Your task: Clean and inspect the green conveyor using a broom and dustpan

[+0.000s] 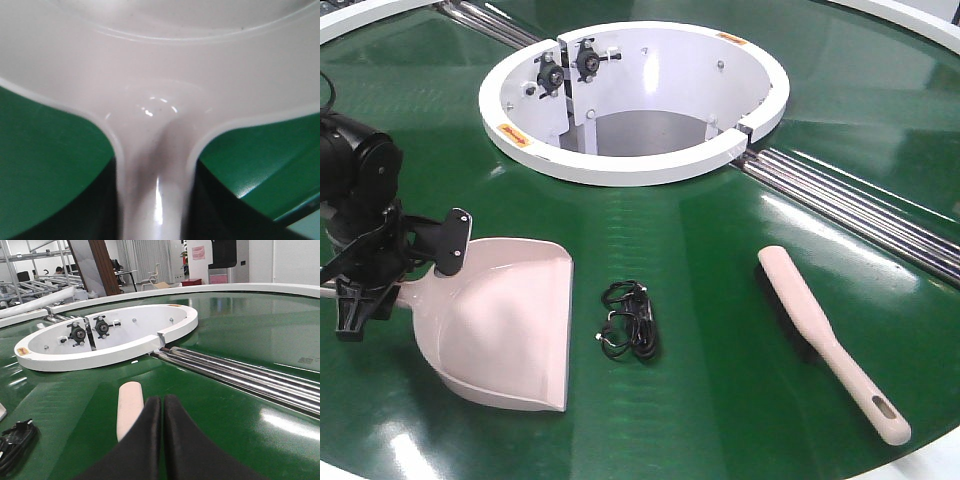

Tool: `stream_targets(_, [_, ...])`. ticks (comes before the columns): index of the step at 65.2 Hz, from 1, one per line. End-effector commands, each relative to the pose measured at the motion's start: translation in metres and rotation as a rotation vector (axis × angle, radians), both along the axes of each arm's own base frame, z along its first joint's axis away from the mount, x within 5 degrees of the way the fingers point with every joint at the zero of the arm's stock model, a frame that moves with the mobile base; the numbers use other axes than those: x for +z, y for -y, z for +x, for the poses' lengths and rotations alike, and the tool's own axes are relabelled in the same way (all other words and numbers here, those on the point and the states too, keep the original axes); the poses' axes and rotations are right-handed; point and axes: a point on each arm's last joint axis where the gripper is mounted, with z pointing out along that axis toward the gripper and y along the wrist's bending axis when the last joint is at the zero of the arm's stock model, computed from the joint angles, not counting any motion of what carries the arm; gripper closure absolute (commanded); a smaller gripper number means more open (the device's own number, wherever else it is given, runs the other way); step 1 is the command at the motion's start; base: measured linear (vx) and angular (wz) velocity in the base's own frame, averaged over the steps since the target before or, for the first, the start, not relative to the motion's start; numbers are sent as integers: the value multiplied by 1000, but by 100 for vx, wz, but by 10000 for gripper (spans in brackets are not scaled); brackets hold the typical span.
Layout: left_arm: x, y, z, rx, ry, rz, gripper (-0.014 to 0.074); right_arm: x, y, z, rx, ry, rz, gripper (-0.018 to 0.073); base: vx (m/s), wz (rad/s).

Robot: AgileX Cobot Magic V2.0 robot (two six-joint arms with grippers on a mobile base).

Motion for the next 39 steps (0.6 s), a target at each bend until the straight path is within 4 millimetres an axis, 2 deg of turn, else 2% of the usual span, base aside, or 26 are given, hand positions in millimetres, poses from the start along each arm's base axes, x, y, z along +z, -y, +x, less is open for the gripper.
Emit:
stream_targets(1, [23,3,-1,9,83,-29,603,10,1,-1,-6,120,5,568,0,0])
stream_targets(12, [23,3,-1,10,83,-28,603,31,3,-5,-17,325,82,568,0,0])
stream_targets(18, [23,3,-1,10,83,-28,603,46,2,-7,-16,338,38,568,0,0])
stream_targets(30, [23,3,-1,10,83,-28,603,82,0,2,-6,165,-35,568,0,0])
stream_targets(39, [23,3,-1,10,83,-28,603,104,-1,24,2,-20,-24,568,0,0])
